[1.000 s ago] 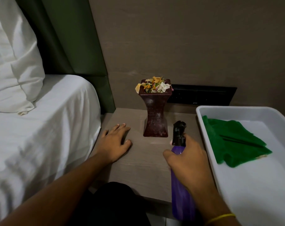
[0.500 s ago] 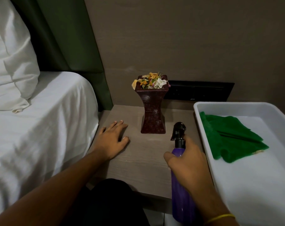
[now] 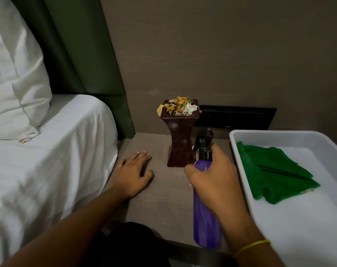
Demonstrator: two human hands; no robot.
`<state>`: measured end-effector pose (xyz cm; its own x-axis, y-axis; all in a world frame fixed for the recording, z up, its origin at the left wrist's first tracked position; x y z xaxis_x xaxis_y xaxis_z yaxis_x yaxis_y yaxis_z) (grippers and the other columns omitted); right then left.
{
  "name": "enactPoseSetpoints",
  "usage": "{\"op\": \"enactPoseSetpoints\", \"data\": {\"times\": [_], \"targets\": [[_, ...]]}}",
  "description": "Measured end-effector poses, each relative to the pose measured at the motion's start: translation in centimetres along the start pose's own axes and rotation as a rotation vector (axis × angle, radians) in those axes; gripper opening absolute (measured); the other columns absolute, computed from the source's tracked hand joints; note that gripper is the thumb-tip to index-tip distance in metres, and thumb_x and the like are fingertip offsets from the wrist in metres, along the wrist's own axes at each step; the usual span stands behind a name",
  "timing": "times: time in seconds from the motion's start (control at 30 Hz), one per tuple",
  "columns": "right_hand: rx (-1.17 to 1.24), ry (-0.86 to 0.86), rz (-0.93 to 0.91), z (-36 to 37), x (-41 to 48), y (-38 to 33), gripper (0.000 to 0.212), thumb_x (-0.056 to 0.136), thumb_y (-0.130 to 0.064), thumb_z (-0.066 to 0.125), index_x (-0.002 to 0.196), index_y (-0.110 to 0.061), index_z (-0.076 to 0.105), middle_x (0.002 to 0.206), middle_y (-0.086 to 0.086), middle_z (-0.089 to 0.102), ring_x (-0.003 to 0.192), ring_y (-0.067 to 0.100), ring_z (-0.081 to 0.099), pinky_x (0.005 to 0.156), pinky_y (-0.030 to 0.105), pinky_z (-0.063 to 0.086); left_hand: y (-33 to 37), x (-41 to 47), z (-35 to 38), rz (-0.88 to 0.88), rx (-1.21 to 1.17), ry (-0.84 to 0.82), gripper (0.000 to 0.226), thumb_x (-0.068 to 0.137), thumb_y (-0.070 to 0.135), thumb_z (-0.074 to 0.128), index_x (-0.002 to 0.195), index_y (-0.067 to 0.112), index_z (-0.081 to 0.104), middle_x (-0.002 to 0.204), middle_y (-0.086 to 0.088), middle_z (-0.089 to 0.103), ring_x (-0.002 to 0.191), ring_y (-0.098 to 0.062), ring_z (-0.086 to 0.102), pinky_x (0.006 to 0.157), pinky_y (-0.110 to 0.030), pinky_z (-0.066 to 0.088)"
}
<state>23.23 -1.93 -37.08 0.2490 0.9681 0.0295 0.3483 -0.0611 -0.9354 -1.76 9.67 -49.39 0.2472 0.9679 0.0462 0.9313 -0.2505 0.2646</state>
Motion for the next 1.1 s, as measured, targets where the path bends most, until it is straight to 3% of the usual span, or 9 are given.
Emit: {"op": "enactPoseSetpoints", "data": {"times": [0.17,0.5,0.63,0.73,0.83,0.9,0.97,1.03,1.1], "targets": [[0.045,0.016,-0.023,-0.4,0.4,-0.9,0.021,0.082,-0.024,0.075,0.095,-0.032,0.062,0.087,-0.002,0.071,0.084,0.019,0.070,0.068,0.033,0.060,0.1,1.2,-0.9,0.006,-0.002,0.009,0.070,0.092,0.068,0.034,0.156,0.040,0.033,0.169,0.010,0.028,0.155,-0.013,0.019,0.125,-0.051,0.016],[-0.020,-0.013,0.024,1.0,-0.1,0.9,0.024,0.084,-0.017,0.076,0.086,-0.029,0.055,0.068,-0.005,0.057,0.049,0.004,0.055,0.043,0.011,0.041,-1.8,1.3,-2.5,-0.027,0.015,0.038,0.068,0.093,0.067,0.033,0.155,0.040,0.034,0.169,0.009,0.029,0.155,-0.013,0.020,0.124,-0.051,0.017],[-0.017,-0.026,0.057,1.3,-1.1,1.4,0.034,0.087,-0.018,0.076,0.101,-0.040,0.054,0.080,-0.002,0.062,0.058,0.008,0.058,0.053,0.020,0.050,-2.8,1.1,-2.3,-0.043,0.034,0.034,0.068,0.094,0.068,0.034,0.156,0.040,0.033,0.169,0.009,0.029,0.155,-0.014,0.021,0.124,-0.051,0.018],[0.043,-0.003,0.014,0.0,-2.2,0.2,0.045,0.086,-0.017,0.078,0.123,-0.035,0.059,0.077,-0.003,0.065,0.049,0.006,0.063,0.047,0.015,0.051,-3.7,0.7,-1.9,-0.053,0.044,0.023,0.068,0.095,0.068,0.033,0.157,0.040,0.032,0.169,0.008,0.029,0.155,-0.014,0.021,0.124,-0.049,0.018],[0.145,0.053,-0.016,-3.6,-3.1,-1.4,0.043,0.077,-0.037,0.083,0.108,-0.055,0.059,0.090,-0.011,0.071,0.074,0.004,0.073,0.050,0.014,0.056,-4.8,-0.9,-1.1,-0.083,0.062,-0.007,0.068,0.096,0.064,0.037,0.158,0.036,0.034,0.169,0.006,0.029,0.155,-0.017,0.024,0.123,-0.049,0.021],[0.198,0.145,-0.021,-7.2,-3.1,-1.8,0.047,0.063,-0.048,0.085,0.100,-0.060,0.058,0.099,-0.020,0.070,0.084,0.004,0.073,0.050,0.012,0.054,-6.1,-1.6,-1.2,-0.145,0.031,-0.024,0.060,0.097,0.056,0.050,0.152,0.032,0.044,0.162,0.000,0.043,0.146,-0.023,0.042,0.117,-0.046,0.033],[0.173,0.277,-0.090,-11.4,-2.9,-1.9,0.046,0.064,-0.053,0.082,0.105,-0.044,0.064,0.099,-0.011,0.073,0.084,0.009,0.073,0.060,0.020,0.055,-7.3,-1.4,-3.4,-0.231,-0.091,0.017,0.035,0.099,0.042,0.058,0.133,0.032,0.060,0.139,-0.008,0.065,0.112,-0.019,0.064,0.096,-0.040,0.049],[0.090,0.328,-0.131,-13.9,-2.8,-1.7,0.058,0.062,-0.064,0.073,0.109,-0.030,0.067,0.099,-0.009,0.073,0.086,0.009,0.070,0.065,0.022,0.053,-7.6,-0.3,-7.9,-0.260,-0.220,0.186,0.016,0.101,0.033,0.058,0.116,0.031,0.064,0.113,-0.008,0.072,0.085,-0.007,0.061,0.076,-0.034,0.049],[0.026,0.359,-0.111,-15.3,-2.6,-0.2,0.061,0.063,-0.069,0.067,0.105,-0.024,0.069,0.092,-0.010,0.072,0.084,0.006,0.068,0.066,0.021,0.052,-6.4,1.2,-14.6,-0.225,-0.275,0.473,0.012,0.102,0.033,0.056,0.110,0.030,0.065,0.100,-0.003,0.071,0.078,-0.003,0.057,0.068,-0.029,0.043]]}}
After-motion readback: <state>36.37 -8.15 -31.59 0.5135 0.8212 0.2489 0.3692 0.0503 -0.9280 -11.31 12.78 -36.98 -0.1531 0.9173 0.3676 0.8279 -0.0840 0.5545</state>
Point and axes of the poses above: each hand's wrist, its own x-axis towards the middle knuckle, its own z-axis out of the palm, y = z × x, the point moved 8 cm from there along x, towards the middle knuckle
